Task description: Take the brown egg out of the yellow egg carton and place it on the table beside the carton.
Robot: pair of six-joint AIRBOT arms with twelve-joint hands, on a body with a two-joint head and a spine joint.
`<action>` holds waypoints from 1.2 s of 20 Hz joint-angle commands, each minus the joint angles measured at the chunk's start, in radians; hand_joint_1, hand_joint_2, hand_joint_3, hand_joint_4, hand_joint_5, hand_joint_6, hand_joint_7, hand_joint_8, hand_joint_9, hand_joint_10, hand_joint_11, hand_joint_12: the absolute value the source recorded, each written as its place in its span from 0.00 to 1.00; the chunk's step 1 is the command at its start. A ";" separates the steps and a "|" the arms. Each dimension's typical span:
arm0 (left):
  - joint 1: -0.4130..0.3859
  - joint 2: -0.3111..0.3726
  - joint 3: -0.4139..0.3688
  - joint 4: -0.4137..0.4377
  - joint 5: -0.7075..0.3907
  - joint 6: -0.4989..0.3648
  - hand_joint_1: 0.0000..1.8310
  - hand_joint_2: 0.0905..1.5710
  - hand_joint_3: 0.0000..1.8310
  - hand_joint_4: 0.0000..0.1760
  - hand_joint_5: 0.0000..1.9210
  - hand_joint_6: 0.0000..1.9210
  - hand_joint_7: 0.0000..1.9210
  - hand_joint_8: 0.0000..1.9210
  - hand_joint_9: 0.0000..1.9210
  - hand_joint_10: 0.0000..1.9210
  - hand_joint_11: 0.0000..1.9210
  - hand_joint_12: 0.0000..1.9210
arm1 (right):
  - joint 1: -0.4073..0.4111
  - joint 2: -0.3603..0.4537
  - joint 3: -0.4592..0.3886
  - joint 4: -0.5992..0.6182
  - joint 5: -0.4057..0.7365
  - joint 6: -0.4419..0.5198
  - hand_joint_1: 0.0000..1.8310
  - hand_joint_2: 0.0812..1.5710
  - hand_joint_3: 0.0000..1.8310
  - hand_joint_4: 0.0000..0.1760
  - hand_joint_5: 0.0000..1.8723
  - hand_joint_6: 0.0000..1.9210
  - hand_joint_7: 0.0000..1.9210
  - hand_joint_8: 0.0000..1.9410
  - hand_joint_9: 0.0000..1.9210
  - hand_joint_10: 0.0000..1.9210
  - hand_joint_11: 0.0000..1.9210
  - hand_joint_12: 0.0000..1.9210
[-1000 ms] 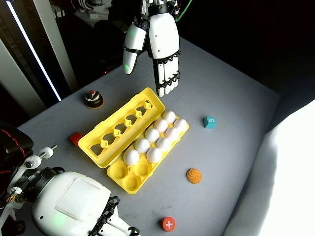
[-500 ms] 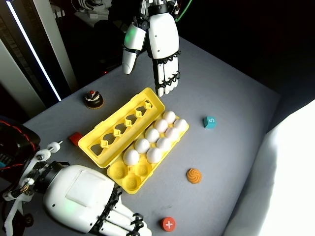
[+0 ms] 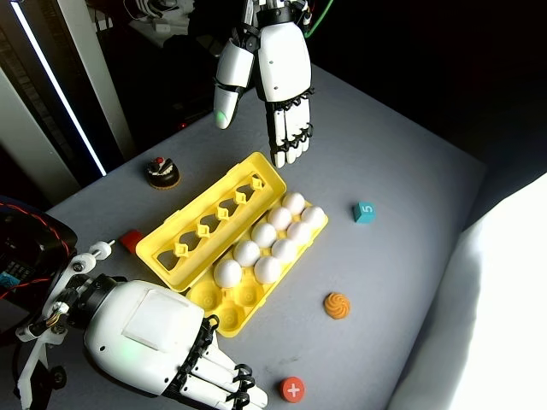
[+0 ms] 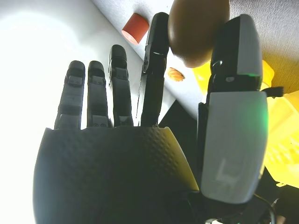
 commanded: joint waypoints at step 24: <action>-0.007 0.007 0.004 0.031 -0.041 -0.005 0.00 0.76 0.00 0.00 0.04 0.00 0.01 0.00 0.00 0.00 0.00 0.00 | -0.007 0.034 0.014 -0.036 0.105 -0.013 0.38 0.54 0.00 0.41 0.54 0.00 0.09 0.00 0.00 0.00 0.00 0.00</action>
